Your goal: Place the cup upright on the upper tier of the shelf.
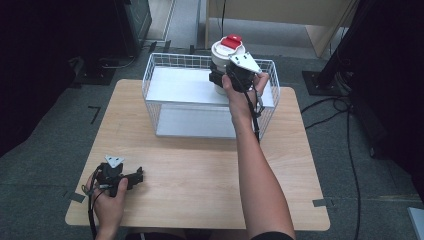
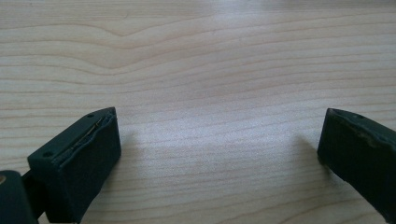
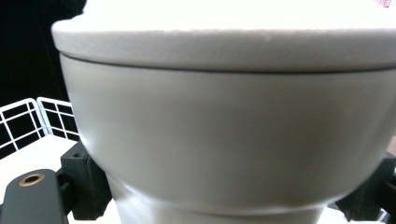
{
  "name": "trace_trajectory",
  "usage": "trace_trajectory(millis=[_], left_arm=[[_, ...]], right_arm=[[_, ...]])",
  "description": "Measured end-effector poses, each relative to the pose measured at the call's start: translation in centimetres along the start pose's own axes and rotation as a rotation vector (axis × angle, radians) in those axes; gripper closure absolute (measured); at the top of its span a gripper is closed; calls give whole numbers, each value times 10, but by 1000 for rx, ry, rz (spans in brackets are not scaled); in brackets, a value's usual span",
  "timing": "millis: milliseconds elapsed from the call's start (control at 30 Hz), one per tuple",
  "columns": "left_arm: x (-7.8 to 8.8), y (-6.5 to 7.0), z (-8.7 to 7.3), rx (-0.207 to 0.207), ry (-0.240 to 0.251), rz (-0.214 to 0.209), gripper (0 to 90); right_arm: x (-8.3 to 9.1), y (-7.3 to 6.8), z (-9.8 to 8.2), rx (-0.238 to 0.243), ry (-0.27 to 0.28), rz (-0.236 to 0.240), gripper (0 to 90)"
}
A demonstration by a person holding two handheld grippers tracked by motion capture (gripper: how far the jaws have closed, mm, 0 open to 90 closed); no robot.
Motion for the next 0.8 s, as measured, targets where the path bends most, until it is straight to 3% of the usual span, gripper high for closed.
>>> trace_trajectory(millis=[167,267,400,467,800], left_arm=[[0,0,0,0,0,0,0],[0,0,0,0,0,0,0],[0,0,0,0,0,0,0],[0,0,0,0,0,0,0],[0,0,0,0,0,0,0]], right_arm=[[2,3,-1,-30,2,-4,109],[5,3,-1,-47,-3,-30,98],[6,1,0,-4,-12,-28,15],[6,0,0,-7,-14,-24,0],[12,3,-1,-2,-30,-4,0]])
Point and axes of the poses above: each handheld gripper's, and its own axes: x roughly backward along the jaws, z roughly out of its top, y roughly to its right, the point moved 5 cm from there along -x, roughly forward along the jaws, and after that the axes turned 5 degrees about x, right-handed, at the moved point
